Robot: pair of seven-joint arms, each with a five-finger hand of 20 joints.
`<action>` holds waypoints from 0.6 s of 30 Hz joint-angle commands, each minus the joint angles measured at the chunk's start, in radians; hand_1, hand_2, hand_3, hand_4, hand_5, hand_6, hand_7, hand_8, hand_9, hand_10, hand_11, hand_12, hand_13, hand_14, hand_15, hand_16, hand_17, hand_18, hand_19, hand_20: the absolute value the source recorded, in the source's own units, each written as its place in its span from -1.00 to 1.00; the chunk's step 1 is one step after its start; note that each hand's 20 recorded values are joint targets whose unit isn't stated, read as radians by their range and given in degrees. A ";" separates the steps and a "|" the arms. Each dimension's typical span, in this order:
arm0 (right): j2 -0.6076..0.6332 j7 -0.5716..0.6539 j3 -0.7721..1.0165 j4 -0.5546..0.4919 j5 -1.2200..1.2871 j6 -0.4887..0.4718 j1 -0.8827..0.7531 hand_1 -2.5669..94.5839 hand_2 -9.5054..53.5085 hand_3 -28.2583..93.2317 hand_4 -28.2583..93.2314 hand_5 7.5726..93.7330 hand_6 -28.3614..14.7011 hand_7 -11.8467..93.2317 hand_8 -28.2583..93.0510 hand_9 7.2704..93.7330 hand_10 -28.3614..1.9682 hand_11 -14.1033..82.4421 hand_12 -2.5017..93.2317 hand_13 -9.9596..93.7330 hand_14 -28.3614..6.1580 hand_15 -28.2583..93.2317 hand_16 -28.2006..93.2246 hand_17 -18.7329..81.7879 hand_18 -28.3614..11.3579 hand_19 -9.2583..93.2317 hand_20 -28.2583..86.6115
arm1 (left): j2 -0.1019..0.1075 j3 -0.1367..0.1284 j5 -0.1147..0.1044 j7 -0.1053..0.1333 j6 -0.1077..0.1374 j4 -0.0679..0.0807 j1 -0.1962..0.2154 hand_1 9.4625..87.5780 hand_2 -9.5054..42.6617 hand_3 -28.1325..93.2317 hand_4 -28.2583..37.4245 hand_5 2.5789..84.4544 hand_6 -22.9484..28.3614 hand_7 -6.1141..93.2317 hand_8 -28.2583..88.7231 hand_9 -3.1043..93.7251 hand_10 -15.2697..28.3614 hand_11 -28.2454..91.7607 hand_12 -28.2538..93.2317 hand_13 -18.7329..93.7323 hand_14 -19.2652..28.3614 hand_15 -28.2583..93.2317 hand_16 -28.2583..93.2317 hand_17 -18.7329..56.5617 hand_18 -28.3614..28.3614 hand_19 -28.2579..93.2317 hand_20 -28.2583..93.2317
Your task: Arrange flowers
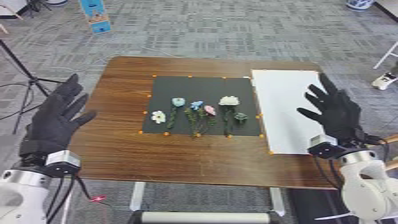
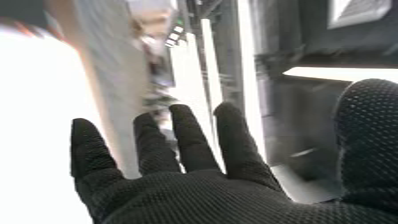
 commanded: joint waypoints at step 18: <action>-0.094 -0.077 -0.060 -0.103 -0.090 -0.099 -0.106 -0.67 -0.80 0.78 -0.92 -0.42 0.15 -0.68 -0.64 -0.47 0.09 -0.68 -0.52 -0.45 0.01 -0.59 0.07 -0.72 -0.70 -0.16 -0.33 | -0.087 0.066 0.015 -0.054 -0.087 0.038 -0.046 -0.51 -0.98 0.37 -1.00 -0.59 -0.09 -0.59 -0.66 -0.63 0.05 -0.47 -0.19 -0.45 0.30 -0.53 -0.38 -0.87 0.85 0.06 -0.44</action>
